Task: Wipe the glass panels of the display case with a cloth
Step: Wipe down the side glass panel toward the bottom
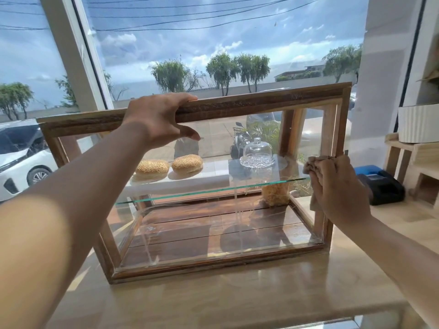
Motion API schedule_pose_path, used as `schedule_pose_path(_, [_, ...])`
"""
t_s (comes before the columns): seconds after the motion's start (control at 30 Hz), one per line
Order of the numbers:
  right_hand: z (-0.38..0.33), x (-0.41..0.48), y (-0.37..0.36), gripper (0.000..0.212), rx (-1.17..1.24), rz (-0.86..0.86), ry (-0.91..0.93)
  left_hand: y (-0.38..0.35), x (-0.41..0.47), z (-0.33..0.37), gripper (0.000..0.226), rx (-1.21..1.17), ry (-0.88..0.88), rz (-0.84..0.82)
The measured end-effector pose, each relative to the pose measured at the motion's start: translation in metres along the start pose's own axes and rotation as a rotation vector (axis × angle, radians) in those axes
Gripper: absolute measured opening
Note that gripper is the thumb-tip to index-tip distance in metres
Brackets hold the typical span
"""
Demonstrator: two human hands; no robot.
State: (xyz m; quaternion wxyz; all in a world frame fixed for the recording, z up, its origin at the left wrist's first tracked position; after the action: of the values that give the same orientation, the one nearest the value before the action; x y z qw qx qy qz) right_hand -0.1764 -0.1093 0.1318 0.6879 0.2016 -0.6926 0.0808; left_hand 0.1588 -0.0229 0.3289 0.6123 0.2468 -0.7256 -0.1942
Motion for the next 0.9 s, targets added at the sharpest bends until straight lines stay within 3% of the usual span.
schedule_pose_path(0.17, [-0.03, -0.01, -0.003, 0.021, 0.108, 0.003, -0.044, 0.0, 0.0, 0.0, 0.082, 0.005, -0.011, 0.01])
schedule_pose_path(0.37, [-0.137, 0.021, -0.015, 0.016, 0.305, 0.046, 0.115, 0.0, 0.0, 0.001, 0.081, 0.01, -0.001, -0.003])
schedule_pose_path(0.5, [-0.175, 0.018, -0.02, 0.008, 0.283, 0.104, 0.158, 0.001, 0.0, 0.0, 0.082, 0.007, 0.007, -0.01])
schedule_pose_path(0.6, [-0.172, 0.007, -0.017, 0.014, 0.255, 0.168, 0.321, 0.003, -0.001, 0.001, 0.083, 0.006, 0.002, -0.015])
schedule_pose_path(0.67, [-0.16, 0.003, -0.017, 0.003, 0.251, 0.134, 0.44, 0.004, -0.001, 0.002, 0.082, -0.002, 0.008, -0.015])
schedule_pose_path(0.73, [-0.14, 0.003, -0.015, 0.019, 0.25, 0.092, 0.499, 0.004, -0.001, 0.002, 0.082, -0.005, 0.016, -0.016])
schedule_pose_path(0.83, [-0.094, 0.004, -0.01, 0.014, 0.19, 0.035, 0.461, 0.003, -0.001, 0.003, 0.083, 0.005, 0.013, -0.015])
schedule_pose_path(0.9, [-0.056, 0.005, -0.005, 0.022, 0.139, 0.003, 0.36, 0.003, -0.001, 0.003, 0.083, 0.008, 0.009, -0.01])
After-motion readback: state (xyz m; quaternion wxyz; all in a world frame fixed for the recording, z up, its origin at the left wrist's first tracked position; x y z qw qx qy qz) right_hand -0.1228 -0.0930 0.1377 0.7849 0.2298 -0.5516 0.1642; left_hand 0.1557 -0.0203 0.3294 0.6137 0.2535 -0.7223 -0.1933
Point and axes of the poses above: each hand's wrist, its own x-axis towards the middle knuckle, its own y-axis out of the back of the hand, z = x × y, the point moved 2 cm from there along x, towards the middle knuckle, and after that the axes turned 13 degrees about z, right-handed, at the moved point
